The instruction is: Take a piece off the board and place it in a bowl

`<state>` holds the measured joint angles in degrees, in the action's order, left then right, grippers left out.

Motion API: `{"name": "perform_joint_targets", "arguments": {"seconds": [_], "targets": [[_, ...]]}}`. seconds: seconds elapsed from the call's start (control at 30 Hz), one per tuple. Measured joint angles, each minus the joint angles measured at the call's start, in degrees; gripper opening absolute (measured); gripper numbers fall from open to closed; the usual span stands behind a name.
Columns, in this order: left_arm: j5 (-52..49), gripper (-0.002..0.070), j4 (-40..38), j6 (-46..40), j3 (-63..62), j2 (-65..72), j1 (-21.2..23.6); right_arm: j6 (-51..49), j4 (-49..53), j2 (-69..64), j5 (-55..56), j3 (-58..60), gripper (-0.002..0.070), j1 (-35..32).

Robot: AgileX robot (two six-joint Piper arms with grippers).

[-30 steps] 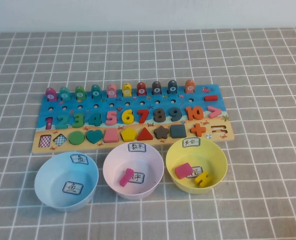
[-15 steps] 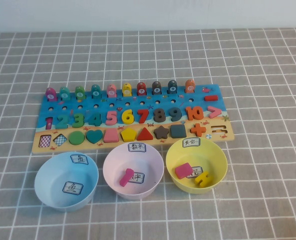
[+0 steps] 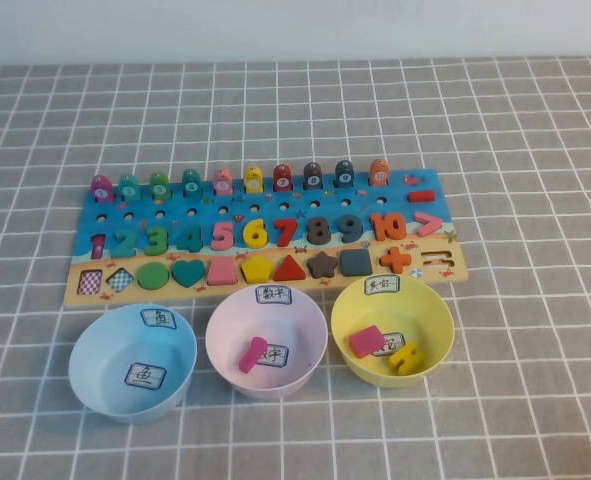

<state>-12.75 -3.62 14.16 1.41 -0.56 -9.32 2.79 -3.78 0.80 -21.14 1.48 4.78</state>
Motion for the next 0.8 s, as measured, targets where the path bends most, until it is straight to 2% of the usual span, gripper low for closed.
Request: {"name": "perform_joint_targets", "arguments": {"seconds": [0.33,0.57,0.8], "targets": [[4.0,-0.0001,-5.2,2.6,0.0,0.0,0.0,0.0,0.0,0.0,0.0,0.0,-0.0017,0.0],[5.1,-0.0001,-6.7,11.2,-1.1,0.3,0.0,0.0,0.0,0.0,0.0,0.0,-0.0017,0.0],[-3.6,-0.0001,-6.3,13.5,-14.1,13.1,0.0,0.0,0.0,0.0,0.0,0.0,-0.0017,0.0]]}}
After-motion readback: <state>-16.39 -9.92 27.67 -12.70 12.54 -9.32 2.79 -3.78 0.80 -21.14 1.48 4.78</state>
